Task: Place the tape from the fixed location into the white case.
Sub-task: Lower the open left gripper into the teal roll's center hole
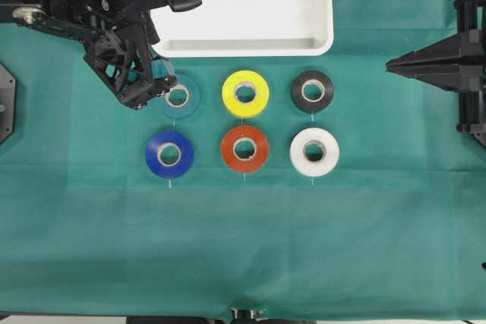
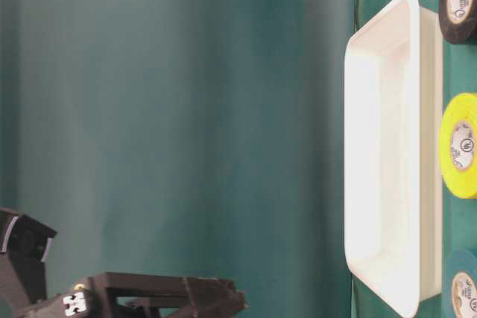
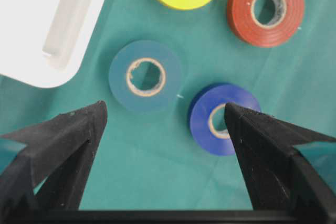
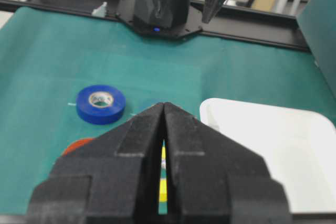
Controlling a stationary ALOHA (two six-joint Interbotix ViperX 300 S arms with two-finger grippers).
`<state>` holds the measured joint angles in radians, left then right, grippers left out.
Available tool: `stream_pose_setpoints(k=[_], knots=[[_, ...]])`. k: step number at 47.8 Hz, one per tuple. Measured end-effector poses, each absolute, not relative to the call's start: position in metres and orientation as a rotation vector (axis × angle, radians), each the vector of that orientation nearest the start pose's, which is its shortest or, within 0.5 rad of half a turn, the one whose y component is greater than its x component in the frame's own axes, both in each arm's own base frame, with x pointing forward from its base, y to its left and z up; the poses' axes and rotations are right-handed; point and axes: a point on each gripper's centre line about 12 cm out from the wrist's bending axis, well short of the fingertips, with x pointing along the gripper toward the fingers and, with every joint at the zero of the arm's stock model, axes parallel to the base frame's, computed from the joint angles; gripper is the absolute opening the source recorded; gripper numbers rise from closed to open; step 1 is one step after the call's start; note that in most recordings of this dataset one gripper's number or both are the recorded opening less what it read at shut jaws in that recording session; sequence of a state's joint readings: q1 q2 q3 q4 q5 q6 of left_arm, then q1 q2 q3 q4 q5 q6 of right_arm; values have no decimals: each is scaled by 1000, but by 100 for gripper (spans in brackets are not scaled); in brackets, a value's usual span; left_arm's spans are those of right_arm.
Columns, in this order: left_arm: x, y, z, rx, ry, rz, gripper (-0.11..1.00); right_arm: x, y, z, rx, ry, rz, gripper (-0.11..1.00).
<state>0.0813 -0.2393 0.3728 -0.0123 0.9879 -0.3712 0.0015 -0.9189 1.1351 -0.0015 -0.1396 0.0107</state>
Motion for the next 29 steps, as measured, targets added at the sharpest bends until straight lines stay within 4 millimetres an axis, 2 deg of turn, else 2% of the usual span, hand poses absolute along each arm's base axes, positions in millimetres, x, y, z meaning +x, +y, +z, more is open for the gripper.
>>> stream_pose_setpoints(k=[13, 29], knots=[[343, 16, 254, -400, 1133, 274, 99, 209, 1, 283, 11, 78, 3, 0], [348, 16, 204, -418, 1190, 300, 99, 209, 1, 283, 9, 77, 3, 0]])
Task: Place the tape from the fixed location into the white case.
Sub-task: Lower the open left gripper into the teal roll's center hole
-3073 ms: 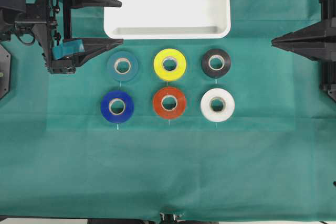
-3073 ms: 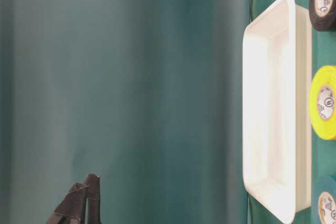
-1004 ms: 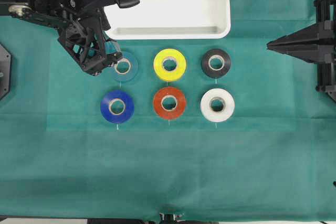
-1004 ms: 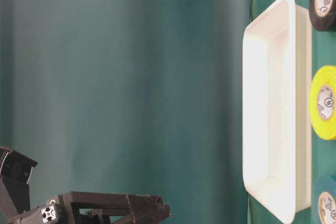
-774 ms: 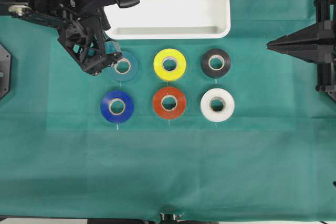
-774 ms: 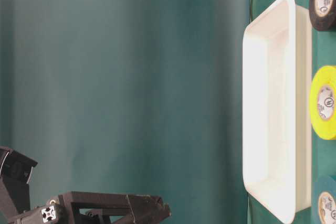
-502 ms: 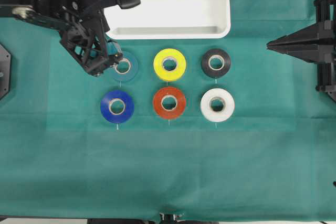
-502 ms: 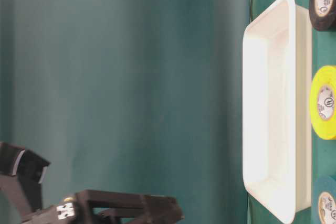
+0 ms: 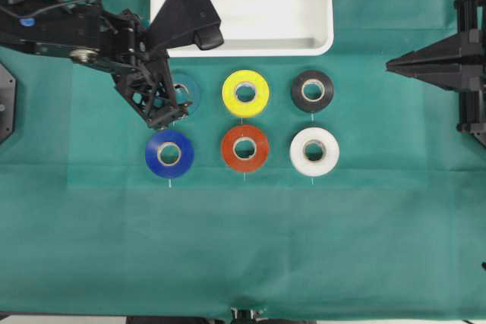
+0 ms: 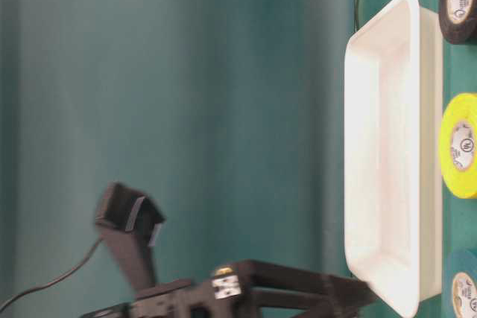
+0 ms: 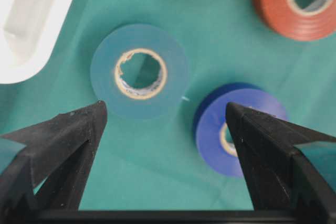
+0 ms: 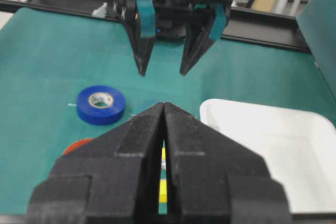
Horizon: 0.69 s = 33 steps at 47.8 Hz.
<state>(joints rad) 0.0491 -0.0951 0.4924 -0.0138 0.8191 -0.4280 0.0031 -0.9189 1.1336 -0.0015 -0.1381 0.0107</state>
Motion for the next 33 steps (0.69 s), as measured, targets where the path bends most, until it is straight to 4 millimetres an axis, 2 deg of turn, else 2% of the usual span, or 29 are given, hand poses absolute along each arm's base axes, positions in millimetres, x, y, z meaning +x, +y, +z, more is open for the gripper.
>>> stream_pose_setpoints(k=[9, 33], knots=[[355, 14, 186, -424, 1203, 305, 99, 208, 1, 284, 8, 75, 3, 0], [362, 6, 162, -447, 1229, 321, 99, 209, 1, 283, 9, 81, 3, 0]])
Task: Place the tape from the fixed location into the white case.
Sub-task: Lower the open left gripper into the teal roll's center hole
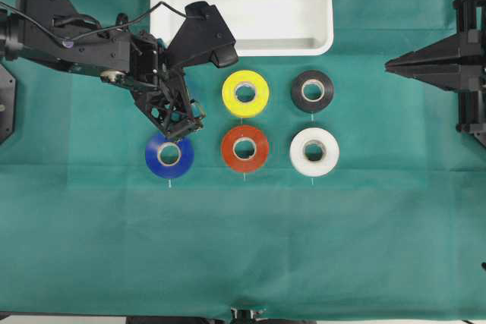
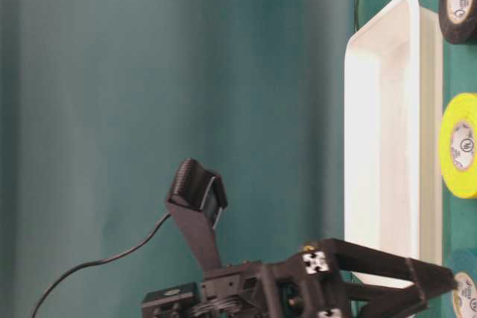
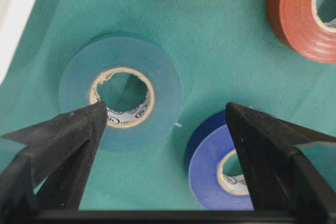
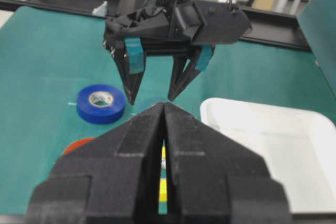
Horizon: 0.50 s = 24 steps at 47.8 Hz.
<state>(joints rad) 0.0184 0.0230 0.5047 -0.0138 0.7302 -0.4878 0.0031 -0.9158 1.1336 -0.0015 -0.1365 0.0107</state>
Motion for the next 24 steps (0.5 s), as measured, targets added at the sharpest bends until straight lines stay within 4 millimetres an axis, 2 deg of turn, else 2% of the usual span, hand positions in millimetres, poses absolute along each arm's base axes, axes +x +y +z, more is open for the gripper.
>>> stream_pose_setpoints(k=[24], knots=[[366, -1, 141, -445, 1219, 309, 99, 209, 1, 283, 9, 81, 3, 0]])
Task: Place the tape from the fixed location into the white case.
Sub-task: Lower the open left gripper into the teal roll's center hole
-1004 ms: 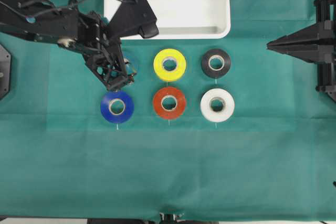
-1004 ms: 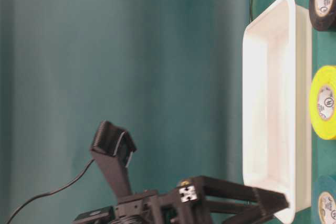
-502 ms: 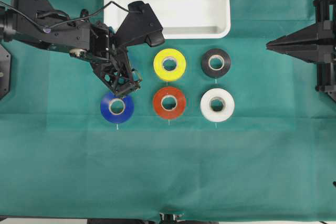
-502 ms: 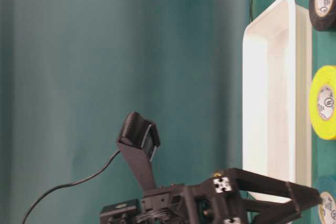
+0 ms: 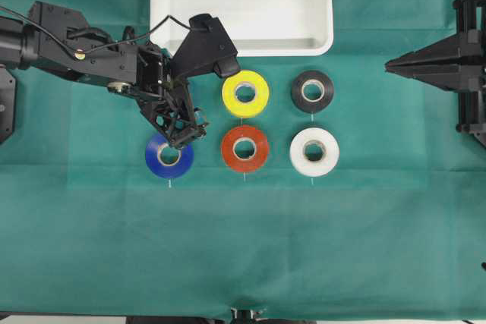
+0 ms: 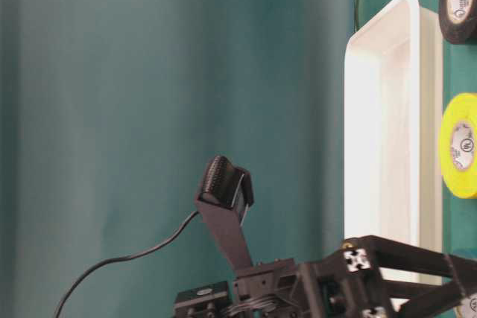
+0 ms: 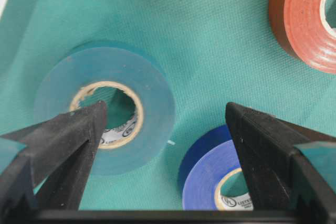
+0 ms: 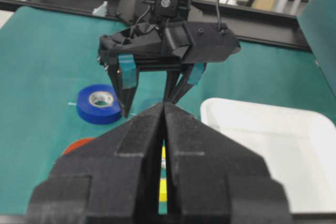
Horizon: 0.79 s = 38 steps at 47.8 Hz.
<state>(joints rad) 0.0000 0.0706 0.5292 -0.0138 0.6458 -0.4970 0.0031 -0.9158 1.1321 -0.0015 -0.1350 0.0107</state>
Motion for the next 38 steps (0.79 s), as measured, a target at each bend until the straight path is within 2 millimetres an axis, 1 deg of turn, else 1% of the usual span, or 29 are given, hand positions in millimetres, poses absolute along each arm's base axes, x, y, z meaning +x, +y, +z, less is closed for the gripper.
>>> stream_pose_setpoints(k=[9, 24, 38], knots=[[365, -2, 131, -445, 1246, 318, 99, 209, 1, 283, 11, 81, 3, 0], [364, -1, 122, -448, 1266, 327, 99, 209, 1, 282, 9, 83, 3, 0], [364, -2, 121, -446, 1267, 324, 99, 209, 0, 283, 11, 83, 1, 0]])
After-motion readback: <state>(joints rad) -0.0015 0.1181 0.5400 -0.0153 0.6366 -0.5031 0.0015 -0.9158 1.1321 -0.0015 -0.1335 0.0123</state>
